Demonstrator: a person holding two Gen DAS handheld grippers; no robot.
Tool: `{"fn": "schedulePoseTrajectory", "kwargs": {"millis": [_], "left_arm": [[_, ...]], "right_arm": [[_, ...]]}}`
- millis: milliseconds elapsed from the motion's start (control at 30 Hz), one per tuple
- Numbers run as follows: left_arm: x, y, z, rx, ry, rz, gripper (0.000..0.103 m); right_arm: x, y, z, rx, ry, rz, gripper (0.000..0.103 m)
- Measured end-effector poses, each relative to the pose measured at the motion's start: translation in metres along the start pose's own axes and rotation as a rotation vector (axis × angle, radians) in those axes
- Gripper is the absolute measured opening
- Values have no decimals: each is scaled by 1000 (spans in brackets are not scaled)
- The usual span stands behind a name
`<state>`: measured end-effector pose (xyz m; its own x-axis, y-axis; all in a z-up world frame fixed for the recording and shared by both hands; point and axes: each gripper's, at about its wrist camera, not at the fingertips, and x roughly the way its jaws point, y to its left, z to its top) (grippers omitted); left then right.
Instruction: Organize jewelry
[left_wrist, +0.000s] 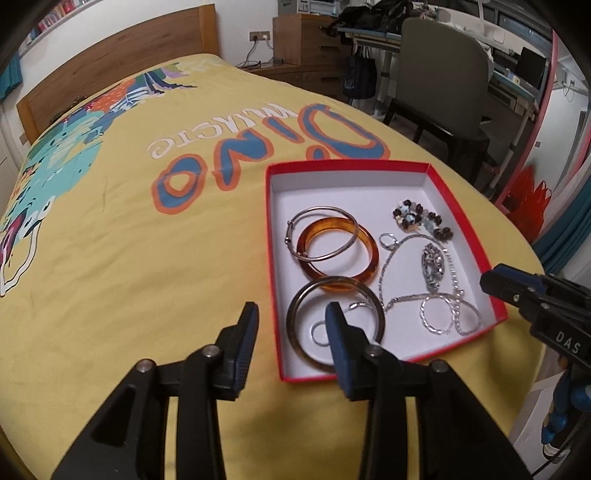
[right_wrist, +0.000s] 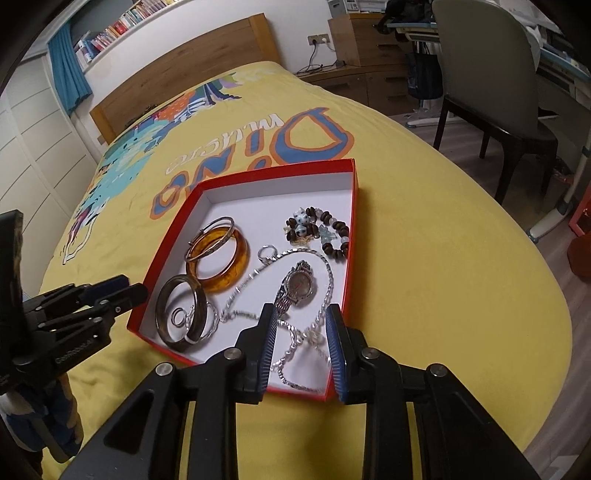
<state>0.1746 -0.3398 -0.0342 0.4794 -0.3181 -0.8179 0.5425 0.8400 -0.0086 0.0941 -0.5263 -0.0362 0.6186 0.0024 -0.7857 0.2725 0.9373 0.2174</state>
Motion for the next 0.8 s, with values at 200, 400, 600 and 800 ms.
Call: {"fn": "schedulePoseTrajectory", "kwargs": {"millis": [200,400,600,800], "left_arm": [[-30,10,-13,-25,-28,10,42],[-65,23,-35,-58,-54,28,43],[-93,43,-67,-107,-57,59,56],[-117,58,-100,-117,-58,97,64]], "right_arm": [[-24,14,-7,7,-36,-2,35],[-50,48,-21,-30,-69,4,48],[-71,85,-46,-33,-86,16,68],[-88,114,-74,-38,-99,-13,93]]}}
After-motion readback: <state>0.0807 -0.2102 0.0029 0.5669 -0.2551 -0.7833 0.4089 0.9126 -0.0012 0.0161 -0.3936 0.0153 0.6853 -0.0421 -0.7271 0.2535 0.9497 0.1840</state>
